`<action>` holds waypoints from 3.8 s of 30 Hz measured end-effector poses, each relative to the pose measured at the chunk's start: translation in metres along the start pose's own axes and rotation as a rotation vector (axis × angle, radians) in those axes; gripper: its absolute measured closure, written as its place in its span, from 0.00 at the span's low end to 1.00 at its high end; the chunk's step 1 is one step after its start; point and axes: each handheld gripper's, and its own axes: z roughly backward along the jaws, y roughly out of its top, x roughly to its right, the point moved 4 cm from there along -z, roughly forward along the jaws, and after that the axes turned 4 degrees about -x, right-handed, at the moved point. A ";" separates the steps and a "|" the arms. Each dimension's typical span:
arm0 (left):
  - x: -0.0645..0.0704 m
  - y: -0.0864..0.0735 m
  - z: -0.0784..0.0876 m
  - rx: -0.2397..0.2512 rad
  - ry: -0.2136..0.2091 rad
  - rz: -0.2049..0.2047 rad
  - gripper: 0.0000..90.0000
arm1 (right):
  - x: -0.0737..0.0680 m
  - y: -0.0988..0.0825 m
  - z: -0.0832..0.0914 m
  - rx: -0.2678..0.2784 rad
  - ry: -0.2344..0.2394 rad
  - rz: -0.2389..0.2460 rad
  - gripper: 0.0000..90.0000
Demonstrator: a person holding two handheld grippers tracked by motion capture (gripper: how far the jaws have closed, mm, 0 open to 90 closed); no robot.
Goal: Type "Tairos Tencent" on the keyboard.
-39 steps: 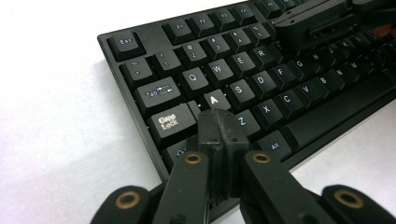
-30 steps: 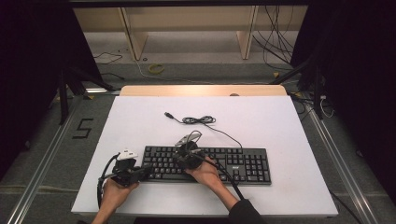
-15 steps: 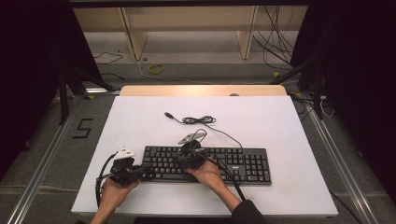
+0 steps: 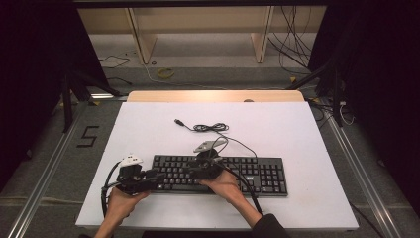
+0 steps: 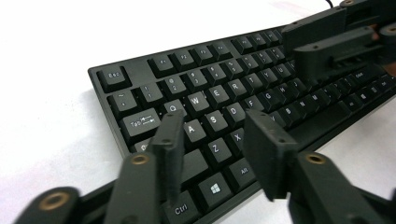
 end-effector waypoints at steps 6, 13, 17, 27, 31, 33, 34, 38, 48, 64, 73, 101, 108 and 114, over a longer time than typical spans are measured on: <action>-0.001 0.005 0.001 0.014 0.001 0.006 0.52 | -0.001 -0.001 0.007 0.015 0.014 0.001 0.66; 0.000 0.013 -0.001 0.019 0.009 -0.004 0.43 | 0.000 -0.005 0.013 0.024 0.021 0.000 0.57; 0.001 0.017 -0.002 0.018 0.009 -0.015 0.39 | 0.001 -0.007 0.019 0.034 0.014 -0.003 0.49; 0.001 0.030 -0.008 0.007 -0.004 -0.021 0.50 | 0.001 -0.016 0.030 0.036 0.005 -0.001 0.41; 0.002 0.033 -0.013 -0.015 -0.015 -0.027 0.63 | 0.000 -0.019 0.033 0.039 0.008 0.005 0.40; 0.003 0.033 -0.016 -0.031 -0.019 -0.036 0.69 | -0.001 -0.021 0.034 0.039 0.006 0.005 0.39; 0.003 0.033 -0.018 -0.036 -0.020 -0.039 0.72 | -0.001 -0.023 0.035 0.038 0.007 0.004 0.39; 0.006 0.034 -0.024 -0.060 -0.024 -0.061 0.84 | -0.001 -0.028 0.036 0.037 0.006 0.007 0.38; 0.010 0.036 -0.038 -0.107 -0.032 -0.093 0.99 | -0.002 -0.035 0.040 0.038 0.006 0.012 0.38; 0.009 0.033 -0.054 -0.154 -0.014 -0.095 0.99 | -0.003 -0.039 0.043 0.043 0.009 0.013 0.38; 0.010 0.030 -0.057 -0.157 -0.001 -0.096 1.00 | -0.003 -0.039 0.043 0.041 0.008 0.011 0.38; 0.013 0.032 -0.027 -0.077 -0.062 -0.052 0.63 | -0.002 -0.035 0.041 0.047 0.004 0.011 0.52; 0.016 0.030 -0.020 -0.040 -0.081 -0.041 0.49 | -0.001 -0.033 0.037 0.031 0.003 -0.002 0.65; 0.016 0.026 -0.013 -0.010 -0.086 -0.037 0.43 | -0.002 -0.031 0.031 0.020 0.008 0.005 0.77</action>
